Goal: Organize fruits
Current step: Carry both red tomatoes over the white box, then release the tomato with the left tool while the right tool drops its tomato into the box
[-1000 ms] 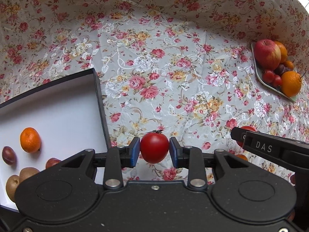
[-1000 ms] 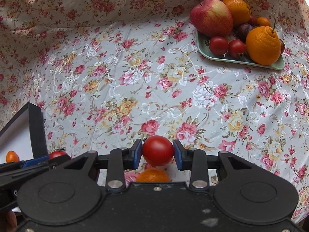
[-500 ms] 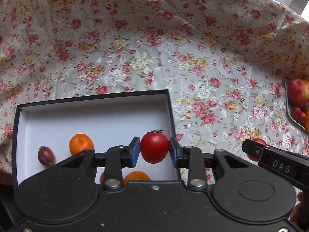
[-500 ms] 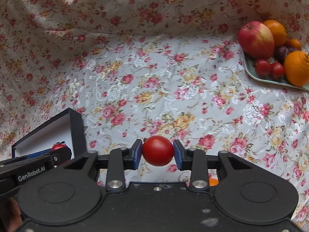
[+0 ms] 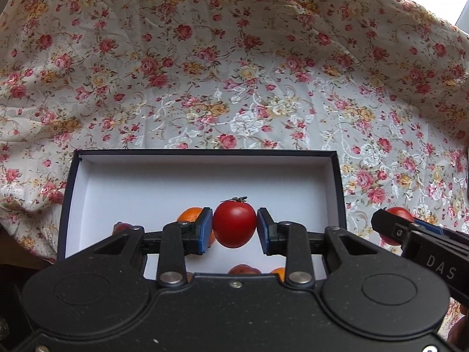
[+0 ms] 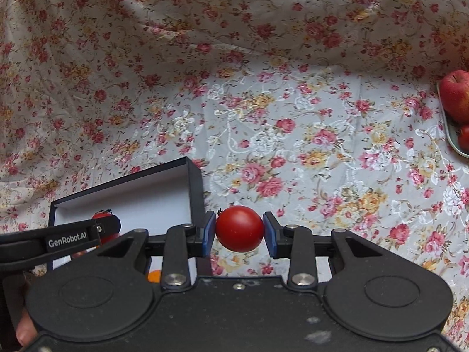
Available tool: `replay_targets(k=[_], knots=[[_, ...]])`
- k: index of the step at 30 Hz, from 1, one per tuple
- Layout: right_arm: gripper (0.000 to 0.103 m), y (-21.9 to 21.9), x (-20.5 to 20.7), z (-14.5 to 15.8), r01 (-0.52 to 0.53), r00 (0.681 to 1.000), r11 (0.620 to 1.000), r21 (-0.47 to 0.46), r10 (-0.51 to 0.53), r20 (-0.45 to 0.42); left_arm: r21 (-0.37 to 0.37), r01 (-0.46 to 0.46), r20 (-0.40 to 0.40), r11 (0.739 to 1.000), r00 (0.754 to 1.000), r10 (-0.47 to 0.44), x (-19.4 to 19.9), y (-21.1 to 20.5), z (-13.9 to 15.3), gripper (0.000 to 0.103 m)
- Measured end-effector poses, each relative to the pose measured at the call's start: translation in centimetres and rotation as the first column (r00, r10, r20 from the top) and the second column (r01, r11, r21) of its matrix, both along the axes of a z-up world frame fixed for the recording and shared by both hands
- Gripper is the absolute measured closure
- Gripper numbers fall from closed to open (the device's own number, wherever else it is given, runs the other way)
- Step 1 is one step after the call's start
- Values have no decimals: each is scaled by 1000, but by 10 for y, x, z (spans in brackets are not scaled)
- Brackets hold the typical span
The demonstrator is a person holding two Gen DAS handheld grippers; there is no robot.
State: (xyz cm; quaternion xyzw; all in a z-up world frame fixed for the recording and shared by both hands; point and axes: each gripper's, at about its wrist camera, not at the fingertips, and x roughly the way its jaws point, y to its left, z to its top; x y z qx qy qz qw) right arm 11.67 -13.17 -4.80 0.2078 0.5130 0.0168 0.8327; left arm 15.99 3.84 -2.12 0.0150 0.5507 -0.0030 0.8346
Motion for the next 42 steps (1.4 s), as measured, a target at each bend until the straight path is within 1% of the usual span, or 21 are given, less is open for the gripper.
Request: replay_targets(k=[9, 13, 21, 27, 32, 34, 38, 42], knots=[[66, 39, 10, 13, -75, 994, 996, 38, 72, 77, 16, -45, -13, 999, 999, 46, 1, 33, -5, 62], [66, 56, 13, 16, -115, 988, 993, 32, 111, 103, 18, -67, -19, 998, 998, 67, 1, 45, -7, 62], [66, 81, 20, 12, -170, 979, 985, 27, 166, 116, 2, -105, -27, 995, 994, 105, 2, 63, -7, 62], [66, 88, 19, 12, -192, 974, 981, 13, 189, 123, -13, -120, -47, 993, 992, 119, 3, 67, -9, 62], [64, 94, 18, 12, -202, 972, 979, -13, 202, 123, -18, -138, -39, 990, 990, 137, 3, 69, -6, 61], [64, 95, 18, 12, -200, 972, 980, -22, 201, 124, -21, -148, -47, 989, 988, 147, 4, 70, -7, 61], [64, 91, 17, 15, -197, 971, 980, -12, 197, 137, -36, -154, -74, 987, 986, 151, 5, 70, -10, 61], [64, 88, 18, 15, -190, 973, 982, -6, 189, 134, -19, -145, -81, 989, 986, 143, 4, 66, -12, 61]])
